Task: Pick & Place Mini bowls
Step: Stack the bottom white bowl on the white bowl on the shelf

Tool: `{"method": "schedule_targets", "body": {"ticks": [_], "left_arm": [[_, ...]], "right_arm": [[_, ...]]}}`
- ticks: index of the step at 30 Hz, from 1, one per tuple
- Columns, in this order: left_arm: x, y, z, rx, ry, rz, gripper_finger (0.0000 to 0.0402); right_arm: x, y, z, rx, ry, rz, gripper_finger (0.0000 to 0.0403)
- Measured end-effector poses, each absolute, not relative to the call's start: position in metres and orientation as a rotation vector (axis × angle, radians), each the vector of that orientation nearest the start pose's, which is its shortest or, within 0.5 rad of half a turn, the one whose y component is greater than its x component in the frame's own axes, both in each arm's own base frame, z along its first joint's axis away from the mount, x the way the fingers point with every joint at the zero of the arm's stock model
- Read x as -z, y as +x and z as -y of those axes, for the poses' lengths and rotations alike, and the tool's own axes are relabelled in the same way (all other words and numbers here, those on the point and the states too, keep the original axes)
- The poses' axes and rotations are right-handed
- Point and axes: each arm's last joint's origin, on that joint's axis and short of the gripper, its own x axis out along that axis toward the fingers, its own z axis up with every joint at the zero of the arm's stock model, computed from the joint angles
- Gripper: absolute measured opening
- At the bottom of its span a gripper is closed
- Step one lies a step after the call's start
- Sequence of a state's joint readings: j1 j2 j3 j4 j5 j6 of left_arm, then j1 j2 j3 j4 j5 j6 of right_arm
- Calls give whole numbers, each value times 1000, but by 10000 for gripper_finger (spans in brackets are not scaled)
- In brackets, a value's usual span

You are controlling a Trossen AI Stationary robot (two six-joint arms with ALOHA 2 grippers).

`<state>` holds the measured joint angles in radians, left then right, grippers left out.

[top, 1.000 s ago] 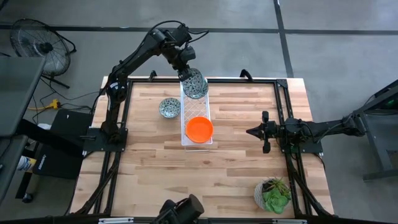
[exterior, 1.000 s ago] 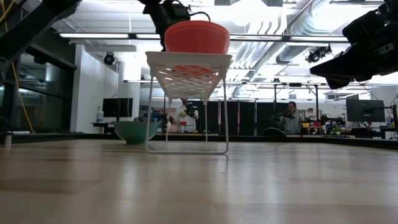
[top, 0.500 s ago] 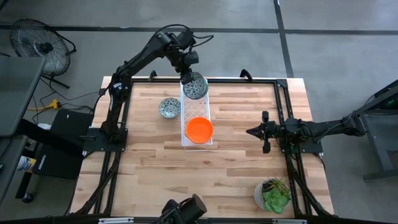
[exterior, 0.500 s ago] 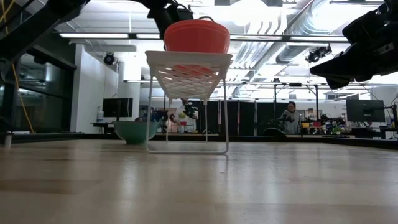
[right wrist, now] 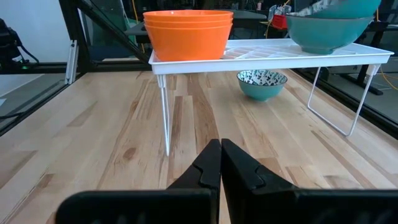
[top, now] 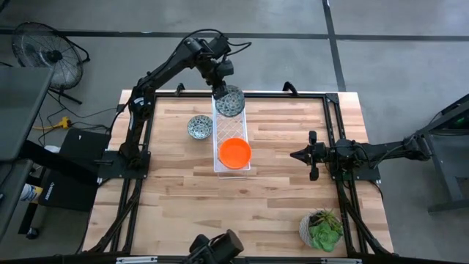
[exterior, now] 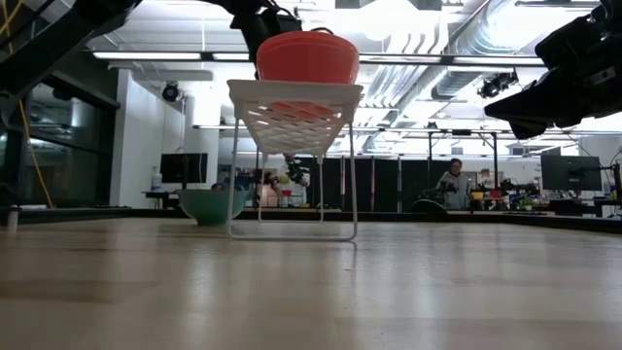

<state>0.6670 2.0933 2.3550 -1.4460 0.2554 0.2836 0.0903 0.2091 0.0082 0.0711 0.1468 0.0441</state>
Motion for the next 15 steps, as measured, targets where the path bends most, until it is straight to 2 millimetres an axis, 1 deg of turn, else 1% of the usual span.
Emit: {"method": "schedule_targets", "body": {"ticks": [5,12,15], "left_arm": [[-365,326,-247,-201,-280,-1095,81],[-365,326,-247,-188,-287,-1086,83],[-366,327,-247,-177,-257,-1075,83]], "right_arm": [[-156,109,-6,59,29,-128,0],[-156,109,-6,59,29,-128,0],[-156,109,-6,59,29,-127,0]]}}
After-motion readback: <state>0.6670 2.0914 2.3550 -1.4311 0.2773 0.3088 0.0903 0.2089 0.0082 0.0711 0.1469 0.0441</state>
